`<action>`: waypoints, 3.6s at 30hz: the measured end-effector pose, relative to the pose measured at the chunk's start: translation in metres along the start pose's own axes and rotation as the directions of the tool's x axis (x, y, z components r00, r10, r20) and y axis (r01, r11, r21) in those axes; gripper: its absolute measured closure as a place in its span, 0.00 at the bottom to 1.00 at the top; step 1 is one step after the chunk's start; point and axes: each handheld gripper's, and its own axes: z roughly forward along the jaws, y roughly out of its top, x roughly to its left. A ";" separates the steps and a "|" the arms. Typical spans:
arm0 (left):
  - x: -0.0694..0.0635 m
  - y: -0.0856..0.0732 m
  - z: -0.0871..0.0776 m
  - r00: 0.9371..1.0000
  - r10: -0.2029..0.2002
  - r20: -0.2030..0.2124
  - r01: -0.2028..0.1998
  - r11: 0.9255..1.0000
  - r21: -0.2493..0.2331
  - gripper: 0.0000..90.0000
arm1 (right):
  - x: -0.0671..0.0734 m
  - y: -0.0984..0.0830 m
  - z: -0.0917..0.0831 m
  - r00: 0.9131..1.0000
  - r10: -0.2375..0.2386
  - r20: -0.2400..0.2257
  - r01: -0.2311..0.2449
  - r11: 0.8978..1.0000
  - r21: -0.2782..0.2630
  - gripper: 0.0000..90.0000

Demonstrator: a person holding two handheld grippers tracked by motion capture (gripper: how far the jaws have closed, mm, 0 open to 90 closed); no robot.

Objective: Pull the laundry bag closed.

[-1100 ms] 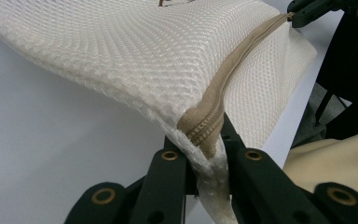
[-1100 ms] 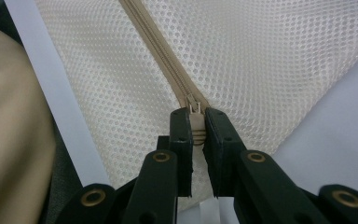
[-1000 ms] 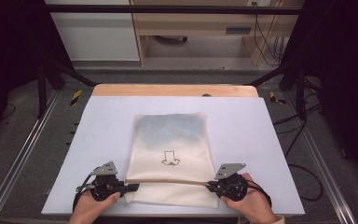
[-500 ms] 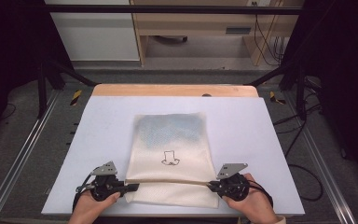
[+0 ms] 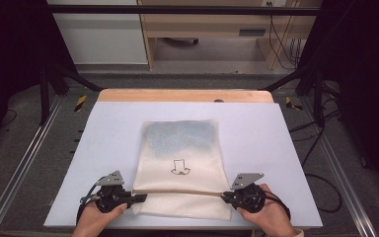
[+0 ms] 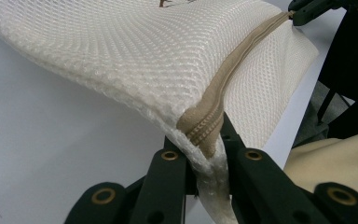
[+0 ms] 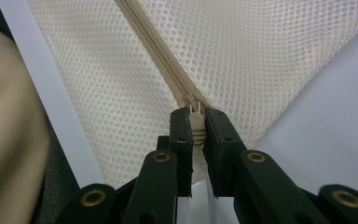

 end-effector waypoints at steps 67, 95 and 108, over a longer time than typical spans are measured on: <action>-0.009 -0.004 -0.002 0.998 0.008 -0.059 -0.006 0.999 0.040 0.87 | 0.003 -0.001 0.004 0.999 0.010 0.031 -0.011 0.999 0.036 0.91; -0.014 -0.002 -0.043 0.933 -0.018 -0.360 -0.013 0.997 -0.082 0.10 | 0.003 0.024 -0.001 0.970 0.121 0.209 -0.100 0.989 -0.112 0.12; -0.010 0.032 -0.056 0.910 0.078 -0.407 -0.081 0.997 0.008 0.10 | 0.001 0.076 -0.017 0.959 0.134 0.251 -0.106 0.987 -0.120 0.10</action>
